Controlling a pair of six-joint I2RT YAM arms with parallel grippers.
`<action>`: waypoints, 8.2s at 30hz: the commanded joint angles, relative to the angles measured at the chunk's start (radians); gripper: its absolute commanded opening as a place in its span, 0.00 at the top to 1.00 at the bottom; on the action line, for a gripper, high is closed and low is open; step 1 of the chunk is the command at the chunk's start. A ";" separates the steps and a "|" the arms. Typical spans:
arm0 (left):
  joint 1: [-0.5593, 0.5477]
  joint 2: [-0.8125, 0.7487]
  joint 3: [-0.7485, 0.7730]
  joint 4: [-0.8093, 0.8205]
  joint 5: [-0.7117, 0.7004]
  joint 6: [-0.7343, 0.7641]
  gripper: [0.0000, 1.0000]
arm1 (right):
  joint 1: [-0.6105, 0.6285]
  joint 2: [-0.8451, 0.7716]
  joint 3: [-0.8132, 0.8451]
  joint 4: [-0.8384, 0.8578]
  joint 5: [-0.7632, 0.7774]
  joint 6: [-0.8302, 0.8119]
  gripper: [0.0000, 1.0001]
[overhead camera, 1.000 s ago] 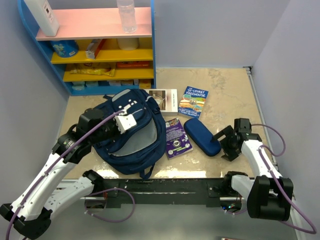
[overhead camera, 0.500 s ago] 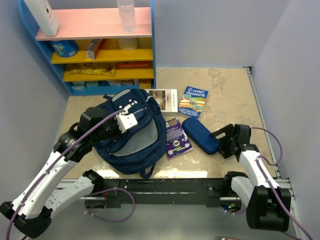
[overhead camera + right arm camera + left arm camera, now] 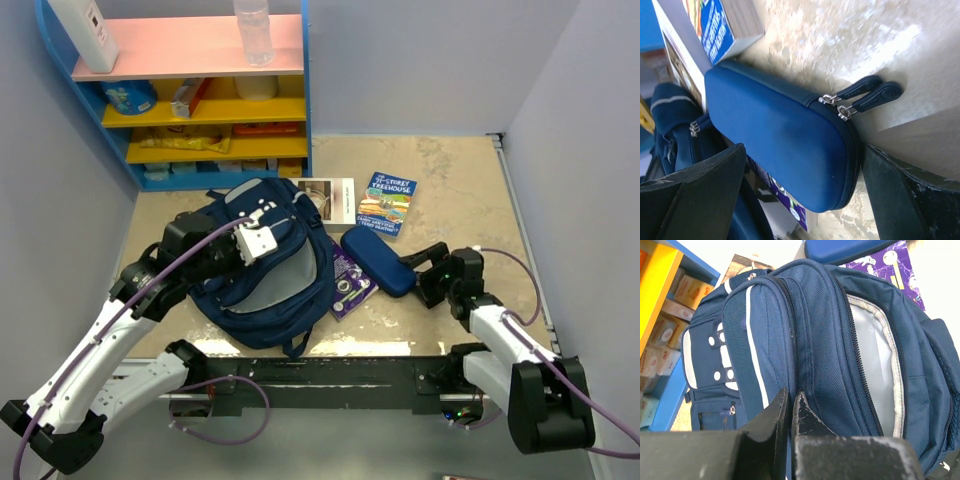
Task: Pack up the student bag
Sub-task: Pick up the stationery from the center of the board, then place the stationery in the student bag.
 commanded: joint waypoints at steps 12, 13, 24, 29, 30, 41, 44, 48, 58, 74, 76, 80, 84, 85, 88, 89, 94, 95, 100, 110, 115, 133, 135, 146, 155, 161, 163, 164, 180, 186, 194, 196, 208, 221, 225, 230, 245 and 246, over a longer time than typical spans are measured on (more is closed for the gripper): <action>0.002 -0.023 0.074 0.125 0.048 0.017 1.00 | 0.241 0.333 0.370 -0.119 -0.249 -0.429 0.07; 0.002 -0.023 0.074 0.125 0.048 0.018 1.00 | 0.247 0.335 0.425 -0.175 -0.247 -0.506 0.07; 0.005 -0.030 0.068 0.117 0.045 0.020 1.00 | 0.252 0.298 0.691 -0.563 0.164 -0.678 0.05; 0.003 -0.043 0.061 0.105 0.033 0.030 1.00 | 0.252 0.321 0.655 -0.540 0.205 -0.674 0.03; 0.003 -0.043 0.060 0.105 0.033 0.032 1.00 | 0.252 0.323 0.646 -0.533 0.208 -0.665 0.03; 0.003 -0.053 0.052 0.100 0.034 0.037 1.00 | 0.212 0.274 0.484 -0.414 0.270 -0.545 0.01; 0.003 -0.058 0.051 0.097 0.034 0.040 1.00 | 0.120 0.309 0.451 -0.233 0.110 -0.605 0.01; 0.003 -0.060 0.054 0.092 0.036 0.040 1.00 | 0.051 0.358 0.546 -0.109 -0.076 -0.744 0.01; 0.003 -0.063 0.058 0.085 0.028 0.038 1.00 | 0.059 0.686 0.637 -0.067 -0.389 -0.798 0.02; 0.005 -0.052 0.061 0.097 0.040 0.046 1.00 | 0.181 0.529 0.360 0.034 -0.419 -0.675 0.02; 0.003 -0.050 0.063 0.099 0.047 0.043 1.00 | 0.198 0.483 0.333 0.081 -0.445 -0.619 0.02; 0.003 -0.053 0.058 0.099 0.047 0.041 1.00 | 0.201 0.383 0.280 0.118 -0.460 -0.550 0.04; 0.003 -0.057 0.046 0.100 0.057 0.038 1.00 | 0.200 0.335 0.243 0.152 -0.468 -0.522 0.05; 0.003 -0.055 0.048 0.099 0.056 0.040 1.00 | 0.200 0.335 0.231 0.154 -0.448 -0.522 0.05; 0.003 -0.047 0.052 0.093 0.056 0.049 1.00 | 0.201 0.358 0.189 0.175 -0.416 -0.530 0.06; 0.003 -0.040 0.055 0.088 0.059 0.052 1.00 | 0.200 0.369 0.171 0.178 -0.395 -0.528 0.06; 0.003 -0.023 0.054 0.091 0.054 0.055 1.00 | 0.203 0.332 0.120 0.238 -0.361 -0.491 0.08; 0.003 -0.014 0.048 0.091 0.053 0.055 1.00 | 0.203 0.314 0.125 0.237 -0.356 -0.478 0.08; 0.005 -0.003 0.032 0.103 0.044 0.054 1.00 | 0.201 0.196 0.209 0.200 -0.379 -0.425 0.11; 0.013 -0.007 0.019 0.109 0.039 0.063 1.00 | 0.272 0.189 0.214 0.252 -0.402 -0.329 0.16; 0.013 -0.006 0.022 0.109 0.036 0.066 1.00 | 0.322 0.209 0.161 0.307 -0.388 -0.295 0.18; 0.016 0.005 0.054 0.092 0.047 0.064 1.00 | 0.352 0.648 -0.047 0.944 -0.322 -0.143 0.20; 0.014 0.008 0.054 0.091 0.047 0.064 1.00 | 0.353 0.625 -0.040 0.950 -0.313 -0.140 0.22; 0.014 0.022 0.068 0.096 0.057 0.063 1.00 | 0.355 0.273 0.011 0.695 -0.233 -0.174 0.49; 0.016 0.009 0.069 0.083 0.040 0.064 1.00 | 0.355 0.177 0.074 0.481 -0.220 -0.246 0.74; 0.019 0.005 0.069 0.086 0.040 0.064 1.00 | 0.355 0.053 0.215 0.191 -0.148 -0.355 0.86; 0.020 0.005 0.068 0.089 0.036 0.064 1.00 | 0.352 0.028 0.292 0.122 -0.132 -0.393 0.87; 0.020 0.003 0.068 0.092 0.036 0.063 1.00 | 0.352 0.009 0.319 0.046 -0.106 -0.404 0.88; 0.023 0.002 0.064 0.155 -0.065 0.046 1.00 | 0.361 -0.079 0.358 -0.069 -0.316 -0.280 1.00; 0.023 0.022 0.065 0.183 -0.038 0.026 1.00 | 0.451 -0.074 0.419 -0.105 -0.344 -0.286 1.00; 0.031 0.020 0.057 0.166 -0.007 0.031 1.00 | 0.480 -0.062 0.442 -0.132 -0.355 -0.264 1.00; 0.031 0.023 0.061 0.168 0.020 0.027 1.00 | 0.509 -0.039 0.421 -0.101 -0.345 -0.226 1.00; 0.034 0.029 0.117 0.117 0.148 0.021 1.00 | 0.723 0.485 0.750 0.162 -0.068 -0.209 1.00; 0.040 0.009 0.137 0.092 0.223 -0.022 1.00 | 0.956 0.869 0.976 0.525 0.297 -0.312 0.52; 0.045 -0.004 0.126 0.086 0.194 -0.017 1.00 | 0.957 0.777 0.932 0.422 0.366 -0.371 0.26; 0.046 -0.021 0.081 0.109 0.140 -0.020 1.00 | 0.957 0.579 0.775 0.331 0.446 -0.483 0.08; 0.052 0.040 0.012 0.157 0.051 -0.091 1.00 | 1.031 0.018 0.536 0.159 0.414 -0.618 0.12; 0.052 0.061 0.000 0.158 0.045 -0.107 1.00 | 1.033 -0.007 0.513 0.184 0.400 -0.628 0.12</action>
